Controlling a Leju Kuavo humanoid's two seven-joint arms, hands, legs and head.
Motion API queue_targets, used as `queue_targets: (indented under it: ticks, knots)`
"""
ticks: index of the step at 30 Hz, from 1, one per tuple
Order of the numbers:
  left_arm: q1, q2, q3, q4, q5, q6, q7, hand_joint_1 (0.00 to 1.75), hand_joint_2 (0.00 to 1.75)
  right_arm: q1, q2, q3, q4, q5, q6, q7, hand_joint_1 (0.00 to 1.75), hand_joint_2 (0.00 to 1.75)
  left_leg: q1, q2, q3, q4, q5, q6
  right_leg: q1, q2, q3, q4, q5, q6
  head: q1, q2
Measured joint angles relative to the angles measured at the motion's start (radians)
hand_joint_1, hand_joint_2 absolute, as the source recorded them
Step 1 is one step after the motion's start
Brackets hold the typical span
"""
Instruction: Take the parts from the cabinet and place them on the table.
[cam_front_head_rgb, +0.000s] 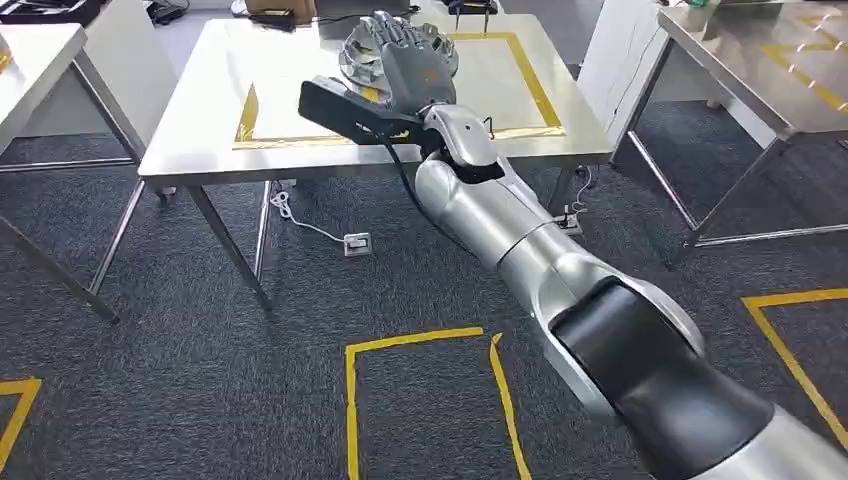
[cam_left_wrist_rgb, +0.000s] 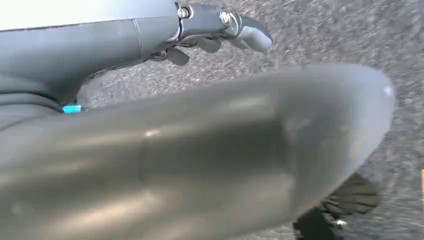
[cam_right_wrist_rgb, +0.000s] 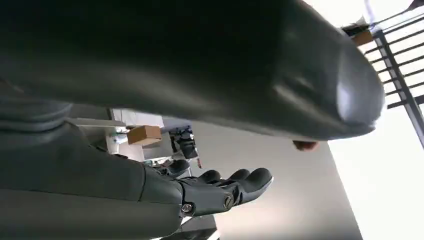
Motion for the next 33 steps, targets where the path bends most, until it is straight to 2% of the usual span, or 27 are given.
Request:
queue_targets:
  ticks: [1, 2, 4, 5, 6, 9, 10, 11, 12, 13, 14, 15, 16, 17, 19, 20, 21, 22, 23, 24, 25, 26, 27, 28, 31, 32, 33]
  knots:
    - [0.000, 0.000, 0.000, 0.000, 0.000, 0.000, 0.000, 0.00, 0.00, 0.006, -0.001, 0.000, 0.002, 0.000, 0.000, 0.000, 0.00, 0.00, 0.001, 0.000, -0.015, 0.000, 0.012, -0.002, -0.003, 0.000, 0.003, 0.038, 0.006, 0.002, 0.000, 0.000]
    - [0.000, 0.000, 0.000, 0.000, 0.000, 0.000, 0.000, 0.00, 0.00, 0.012, -0.002, 0.000, 0.004, 0.000, 0.000, 0.002, 0.00, 0.00, 0.002, 0.001, -0.032, 0.002, 0.025, -0.004, -0.004, 0.000, 0.027, 0.033, 0.037, 0.002, 0.000, 0.000]
    - [0.000, -0.001, 0.000, 0.000, -0.004, -0.001, 0.000, 0.00, 0.00, 0.013, -0.005, 0.000, 0.009, -0.002, 0.009, 0.025, 0.00, 0.00, 0.003, 0.003, -0.059, 0.003, 0.046, -0.011, -0.005, 0.000, 0.130, -0.081, 0.096, -0.002, 0.000, 0.000]
    - [0.000, -0.001, 0.000, 0.000, -0.006, -0.002, 0.001, 0.00, 0.00, 0.013, -0.011, -0.002, 0.012, -0.003, 0.020, 0.038, 0.00, 0.00, 0.003, 0.003, -0.066, 0.003, 0.056, -0.014, -0.004, 0.000, 0.195, -0.161, 0.093, -0.007, 0.000, 0.000]
    - [0.000, -0.002, 0.000, 0.000, -0.008, -0.002, 0.002, 0.00, 0.00, 0.014, -0.015, -0.006, 0.016, -0.011, 0.038, 0.055, 0.00, 0.00, 0.002, 0.002, -0.072, 0.004, 0.067, -0.022, 0.001, 0.001, 0.252, -0.257, 0.036, -0.015, 0.000, 0.000]
    - [-0.001, -0.003, 0.000, 0.000, -0.019, -0.011, 0.001, 0.00, 0.00, 0.063, -0.060, -0.036, 0.044, -0.070, 0.108, 0.099, 0.00, 0.00, 0.012, -0.003, -0.061, -0.014, 0.095, -0.043, 0.014, 0.000, 0.247, -0.268, 0.052, -0.036, 0.003, 0.000]
    - [0.001, -0.005, 0.000, 0.000, -0.021, -0.011, 0.002, 0.00, 0.00, 0.093, -0.075, -0.048, 0.053, -0.089, 0.119, 0.115, 0.00, 0.00, 0.011, -0.007, -0.060, -0.026, 0.107, -0.054, 0.014, -0.004, 0.246, -0.278, 0.065, -0.049, 0.005, 0.000]
    - [0.004, -0.005, 0.000, 0.000, -0.026, -0.012, 0.002, 0.00, 0.00, 0.127, -0.090, -0.064, 0.061, -0.116, 0.120, 0.140, 0.00, 0.00, 0.013, -0.005, -0.067, -0.021, 0.099, -0.052, 0.008, -0.010, 0.246, -0.290, 0.086, -0.055, 0.005, 0.000]
    - [0.006, -0.005, 0.000, 0.001, -0.029, -0.013, 0.001, 0.00, 0.00, 0.164, -0.110, -0.079, 0.072, -0.140, 0.113, 0.171, 0.00, 0.00, 0.011, -0.006, -0.082, 0.003, 0.055, -0.046, 0.009, -0.010, 0.238, -0.294, 0.098, -0.064, 0.002, 0.000]
    - [0.007, -0.007, 0.000, 0.001, -0.031, -0.016, 0.000, 0.00, 0.00, 0.220, -0.124, -0.100, 0.078, -0.165, 0.101, 0.197, 0.00, 0.00, 0.009, -0.006, -0.100, 0.066, -0.011, -0.043, 0.010, -0.012, 0.226, -0.294, 0.110, -0.066, -0.003, 0.000]
    - [0.008, -0.008, 0.000, 0.001, -0.033, -0.016, -0.001, 0.00, 0.00, 0.282, -0.148, -0.124, 0.087, -0.190, 0.077, 0.205, 0.00, 1.75, 0.010, -0.005, -0.120, 0.140, -0.062, -0.043, 0.012, -0.016, 0.216, -0.294, 0.119, -0.067, -0.008, 0.000]
    - [0.010, -0.007, 0.000, 0.001, -0.035, -0.016, -0.002, 0.00, 0.00, 0.356, -0.169, -0.151, 0.095, -0.221, 0.056, 0.219, 0.00, 1.75, 0.007, -0.006, -0.136, 0.216, -0.099, -0.045, 0.015, -0.019, 0.206, -0.292, 0.128, -0.068, -0.006, 0.000]
    - [0.014, -0.005, 0.000, 0.001, -0.036, -0.016, -0.004, 0.00, 0.00, 0.438, -0.196, -0.179, 0.106, -0.271, 0.039, 0.236, 0.00, 1.75, 0.006, -0.006, -0.143, 0.274, -0.103, -0.045, 0.019, -0.024, 0.197, -0.291, 0.134, -0.067, -0.009, 0.000]
    - [0.022, 0.000, 0.000, 0.001, -0.037, -0.016, -0.004, 0.00, 0.00, 0.528, -0.218, -0.215, 0.116, -0.336, 0.024, 0.243, 0.00, 1.75, 0.006, -0.005, -0.131, 0.292, -0.078, -0.043, 0.023, -0.030, 0.189, -0.290, 0.139, -0.065, -0.009, 0.000]
    - [0.036, 0.004, 0.000, 0.001, -0.036, -0.013, -0.005, 0.00, 0.00, 0.700, -0.261, -0.300, 0.131, -0.463, 0.006, 0.240, 0.00, 1.75, 0.005, -0.006, -0.053, 0.225, -0.023, -0.039, 0.027, -0.040, 0.171, -0.282, 0.145, -0.059, -0.009, 0.000]
    - [0.043, 0.010, 0.000, 0.000, -0.033, -0.014, -0.013, 0.00, 0.00, 0.772, -0.273, -0.351, 0.136, -0.528, 0.008, 0.246, 0.00, 1.75, 0.006, -0.010, 0.010, 0.154, -0.024, -0.037, 0.027, -0.044, 0.160, -0.274, 0.147, -0.056, -0.008, 0.000]
    - [0.046, 0.013, 0.001, 0.000, -0.027, -0.017, -0.021, 0.00, 0.00, 0.835, -0.287, -0.413, 0.145, -0.605, 0.028, 0.269, 0.00, 1.75, 0.006, -0.023, 0.083, 0.065, -0.083, -0.037, 0.028, -0.045, 0.147, -0.263, 0.149, -0.051, -0.009, 0.000]
    - [0.049, 0.015, 0.003, 0.000, -0.026, -0.024, -0.028, 0.00, 0.00, 0.891, -0.290, -0.468, 0.150, -0.651, 0.044, 0.293, 0.00, 1.75, 0.002, -0.026, 0.092, 0.036, -0.094, -0.027, 0.029, -0.043, 0.137, -0.252, 0.150, -0.047, -0.005, 0.000]
    - [0.055, 0.018, 0.006, 0.000, -0.026, -0.030, -0.033, 0.00, 1.75, 0.932, -0.290, -0.518, 0.156, -0.688, 0.058, 0.327, 0.00, 1.75, 0.000, -0.020, 0.082, 0.025, -0.103, -0.020, 0.027, -0.041, 0.134, -0.249, 0.151, -0.043, -0.003, 0.000]
    - [0.060, 0.021, 0.009, 0.000, -0.026, -0.036, -0.036, 0.00, 1.75, 0.967, -0.286, -0.561, 0.163, -0.733, 0.077, 0.385, 0.00, 1.75, -0.001, -0.015, 0.082, 0.020, -0.101, -0.016, 0.027, -0.035, 0.133, -0.252, 0.154, -0.039, -0.005, 0.000]
    - [0.063, 0.021, 0.012, 0.000, -0.026, -0.041, -0.036, 0.00, 1.75, 1.001, -0.280, -0.611, 0.167, -0.779, 0.086, 0.449, 0.00, 1.75, -0.002, -0.008, 0.081, 0.019, -0.112, -0.024, 0.029, -0.029, 0.132, -0.253, 0.139, -0.044, -0.006, 0.000]
    - [0.067, 0.024, 0.016, 0.000, -0.026, -0.041, -0.030, 0.00, 1.75, 1.030, -0.265, -0.658, 0.170, -0.825, 0.083, 0.503, 0.00, 1.75, -0.003, -0.005, 0.079, 0.019, -0.105, -0.014, 0.030, -0.026, 0.130, -0.254, 0.128, -0.043, -0.007, 0.000]
    - [0.071, 0.026, 0.017, 0.000, -0.027, -0.040, -0.024, 0.00, 1.75, 1.052, -0.251, -0.704, 0.173, -0.862, 0.070, 0.532, 0.00, 1.75, -0.003, 0.002, 0.077, 0.019, -0.100, -0.013, 0.029, -0.023, 0.128, -0.254, 0.123, -0.036, -0.007, 0.000]
    - [0.072, 0.026, 0.017, 0.000, -0.029, -0.039, -0.017, 0.00, 1.75, 1.067, -0.238, -0.739, 0.176, -0.883, 0.059, 0.538, 0.00, 1.75, -0.004, 0.007, 0.073, 0.019, -0.094, -0.015, 0.028, -0.022, 0.123, -0.255, 0.123, -0.038, -0.007, 0.000]
    - [0.073, 0.026, 0.016, 0.000, -0.029, -0.046, 0.002, 0.00, 1.75, 1.096, -0.200, -0.836, 0.180, -0.941, 0.032, 0.521, 0.00, 1.75, -0.009, 0.012, 0.068, 0.019, -0.083, -0.004, 0.025, -0.015, 0.117, -0.260, 0.149, -0.050, -0.007, 0.000]
    - [0.077, 0.027, 0.009, -0.003, -0.017, -0.049, 0.004, 0.00, 1.75, 1.106, -0.191, -0.859, 0.180, -0.950, 0.031, 0.508, 0.00, 1.75, -0.011, 0.012, 0.068, 0.020, -0.082, -0.003, 0.023, -0.014, 0.118, -0.267, 0.184, -0.045, -0.007, 0.000]
    - [0.082, 0.028, -0.004, -0.006, 0.003, -0.052, 0.006, 0.00, 1.75, 1.112, -0.183, -0.877, 0.180, -0.956, 0.031, 0.495, 0.00, 1.75, -0.013, 0.012, 0.067, 0.020, -0.082, -0.003, 0.020, -0.014, 0.117, -0.269, 0.190, -0.028, -0.007, 0.000]
